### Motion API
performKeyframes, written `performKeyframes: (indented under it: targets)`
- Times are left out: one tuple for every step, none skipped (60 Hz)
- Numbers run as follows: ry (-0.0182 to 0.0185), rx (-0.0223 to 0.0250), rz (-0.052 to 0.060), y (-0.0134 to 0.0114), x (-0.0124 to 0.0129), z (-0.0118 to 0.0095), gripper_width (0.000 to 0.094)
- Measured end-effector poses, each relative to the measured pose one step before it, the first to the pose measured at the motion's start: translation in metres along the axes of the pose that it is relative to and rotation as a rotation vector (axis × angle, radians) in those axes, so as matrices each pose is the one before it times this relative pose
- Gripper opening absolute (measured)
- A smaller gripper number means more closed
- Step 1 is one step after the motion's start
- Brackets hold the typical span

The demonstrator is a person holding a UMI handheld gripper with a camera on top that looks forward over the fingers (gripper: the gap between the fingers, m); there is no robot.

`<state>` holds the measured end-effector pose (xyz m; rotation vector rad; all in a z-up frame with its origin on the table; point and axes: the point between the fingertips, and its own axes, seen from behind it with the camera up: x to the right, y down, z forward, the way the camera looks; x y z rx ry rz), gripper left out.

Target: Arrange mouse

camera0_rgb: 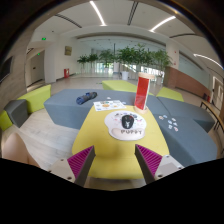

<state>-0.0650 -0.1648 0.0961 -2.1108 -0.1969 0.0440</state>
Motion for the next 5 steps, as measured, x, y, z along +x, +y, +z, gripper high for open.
performKeyframes:
  targets:
    - [-0.00479,-0.01070,0.0007,0.00378,-0.00055,0.00079,0.0841]
    - [-0.00565,-0.01008,0.0011,0.00396,-0.00051,0.00106,0.0839]
    - [-0.00609,-0.00768,0.0023,0.00370,-0.00099,0.00098,0.0844]
    - [-0.00613,-0.00543,0.0039,0.00195,-0.00181,0.00103,0.0842]
    - [-0.00653,-0.00281,0.0059,0.00241,-0.00074,0.00127,0.0839]
